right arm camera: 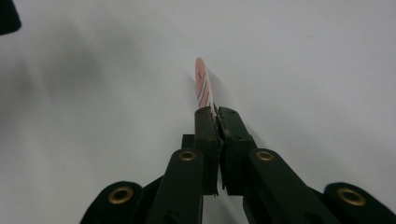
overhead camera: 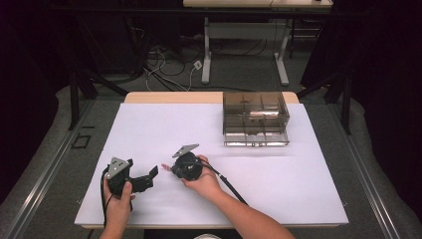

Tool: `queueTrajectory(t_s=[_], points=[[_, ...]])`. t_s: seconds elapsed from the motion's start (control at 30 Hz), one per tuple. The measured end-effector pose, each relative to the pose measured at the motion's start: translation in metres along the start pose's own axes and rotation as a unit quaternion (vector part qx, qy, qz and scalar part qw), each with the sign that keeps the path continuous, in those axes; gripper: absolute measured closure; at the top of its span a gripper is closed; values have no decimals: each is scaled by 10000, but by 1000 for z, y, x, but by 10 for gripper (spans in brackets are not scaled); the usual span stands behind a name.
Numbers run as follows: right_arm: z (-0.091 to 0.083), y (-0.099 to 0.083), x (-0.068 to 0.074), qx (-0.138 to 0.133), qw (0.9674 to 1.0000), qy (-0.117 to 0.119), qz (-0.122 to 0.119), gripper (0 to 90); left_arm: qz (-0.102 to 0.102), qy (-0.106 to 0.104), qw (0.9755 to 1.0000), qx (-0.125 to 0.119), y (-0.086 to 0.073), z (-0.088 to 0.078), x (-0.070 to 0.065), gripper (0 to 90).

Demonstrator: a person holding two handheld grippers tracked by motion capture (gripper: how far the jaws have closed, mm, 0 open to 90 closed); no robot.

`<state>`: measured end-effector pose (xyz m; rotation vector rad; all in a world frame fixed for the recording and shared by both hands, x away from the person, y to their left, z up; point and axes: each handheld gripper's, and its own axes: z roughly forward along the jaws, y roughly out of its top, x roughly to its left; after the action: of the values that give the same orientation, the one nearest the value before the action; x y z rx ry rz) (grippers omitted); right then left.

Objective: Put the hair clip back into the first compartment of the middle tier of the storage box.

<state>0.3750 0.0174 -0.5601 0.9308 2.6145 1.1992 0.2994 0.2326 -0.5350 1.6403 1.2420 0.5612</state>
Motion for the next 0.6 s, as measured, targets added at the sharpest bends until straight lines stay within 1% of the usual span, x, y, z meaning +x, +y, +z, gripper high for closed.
queueTrajectory(t_s=[0.03, 0.07, 0.1, 0.13, 0.2, 0.33, 0.37, 0.4, 0.43, 0.53, 0.6], points=[[0, 0, 0, -3, 10000, 16, -39, 878, -6, 3, 10000, -2, 0, 0, 0, 4], [1, -1, 0, -101, 9999, 3, -48, 878, -11, 3, 10000, -4, 0, 0, 0, 4], [1, -1, 0, -74, 10000, 4, -53, 879, -13, 4, 10000, 0, 0, 0, 0, 4], [0, 0, 1, 14, 10000, 20, -17, 879, -20, 4, 10000, -3, 0, 0, 0, 4], [0, 0, 1, -33, 10000, -1, -92, 881, -16, 6, 10000, -2, 0, 0, 1, 4], [-2, 0, 1, -19, 10000, -8, -8, 882, -11, 9, 10000, -1, 0, 0, 1, 4], [-2, 0, 0, -69, 10000, 7, -4, 882, -8, 12, 10000, -7, 0, 0, 1, 4], [-3, 0, -1, -37, 10000, -3, -44, 882, -7, 11, 10000, -3, 0, 0, 1, 4], [-4, 0, 0, -34, 10000, -18, 2, 882, -7, 10, 10000, -3, 0, 0, 1, 4], [-6, 0, -1, -98, 10000, -7, -10, 882, -9, 15, 10000, -10, 0, 0, 1, 4], [-7, 0, -1, -106, 9999, -1, 30, 883, -4, 15, 10000, -1, 0, 0, 1, 4]])
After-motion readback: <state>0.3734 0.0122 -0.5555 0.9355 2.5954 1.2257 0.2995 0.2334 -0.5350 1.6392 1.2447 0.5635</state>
